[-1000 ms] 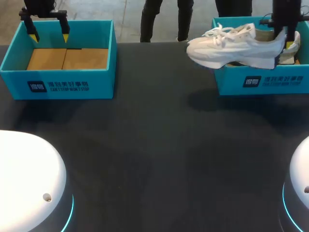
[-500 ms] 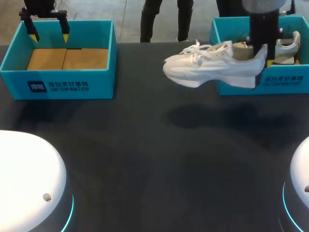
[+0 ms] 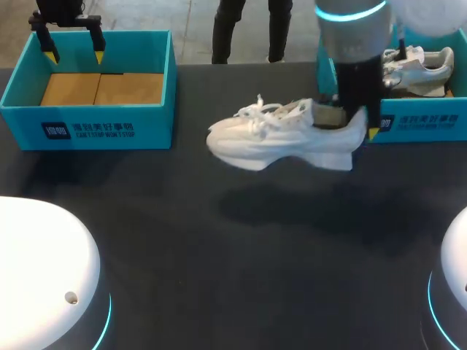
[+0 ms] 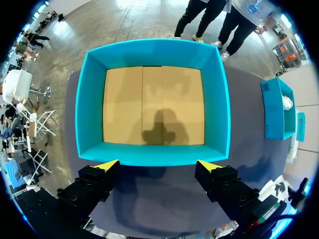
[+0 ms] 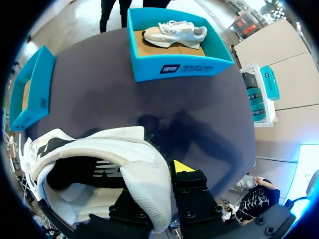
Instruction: Take the shoe out of the shoebox, open the shoe tongue, remove and reinsert the insole, then place the shoe into the shoebox
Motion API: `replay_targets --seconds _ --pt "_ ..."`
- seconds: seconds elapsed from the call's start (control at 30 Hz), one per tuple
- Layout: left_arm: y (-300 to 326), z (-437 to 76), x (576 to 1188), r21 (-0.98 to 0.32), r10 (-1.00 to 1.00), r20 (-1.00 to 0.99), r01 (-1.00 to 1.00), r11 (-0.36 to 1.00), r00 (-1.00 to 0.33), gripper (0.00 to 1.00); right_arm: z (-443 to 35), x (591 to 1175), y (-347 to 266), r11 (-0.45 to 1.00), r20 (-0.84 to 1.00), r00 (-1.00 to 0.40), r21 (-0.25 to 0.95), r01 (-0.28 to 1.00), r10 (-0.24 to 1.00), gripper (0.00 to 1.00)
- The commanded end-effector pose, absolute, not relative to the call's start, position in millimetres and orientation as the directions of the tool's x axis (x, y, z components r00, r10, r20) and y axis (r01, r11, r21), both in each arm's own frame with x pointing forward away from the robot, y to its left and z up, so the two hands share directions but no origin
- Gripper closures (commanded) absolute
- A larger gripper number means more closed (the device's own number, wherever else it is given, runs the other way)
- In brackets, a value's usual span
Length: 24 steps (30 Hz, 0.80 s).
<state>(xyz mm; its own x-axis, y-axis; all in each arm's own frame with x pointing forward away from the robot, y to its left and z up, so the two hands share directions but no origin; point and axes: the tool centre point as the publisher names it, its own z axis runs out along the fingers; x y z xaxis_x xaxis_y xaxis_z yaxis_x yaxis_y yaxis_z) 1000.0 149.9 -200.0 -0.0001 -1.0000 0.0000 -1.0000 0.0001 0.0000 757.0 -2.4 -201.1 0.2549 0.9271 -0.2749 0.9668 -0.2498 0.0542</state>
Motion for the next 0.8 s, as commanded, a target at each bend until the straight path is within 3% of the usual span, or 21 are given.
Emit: replay_targets --seconds 0.03,0.53,0.8 --pt "149.9 -200.0 1000.0 0.000 -1.000 0.000 -1.000 0.000 0.000 0.00 -206.8 743.1 17.4 -0.244 -0.292 0.257 0.082 0.966 0.921 1.00" --pt "149.9 -200.0 1000.0 0.000 -1.000 0.000 -1.000 0.000 0.000 0.00 -223.2 723.8 47.3 -0.245 -0.300 0.254 0.067 0.967 0.920 1.00" --pt "149.9 -200.0 1000.0 0.000 -1.000 0.000 -1.000 0.000 0.000 0.00 -254.6 717.5 56.7 -0.199 -0.329 0.208 0.061 0.978 0.921 1.00"
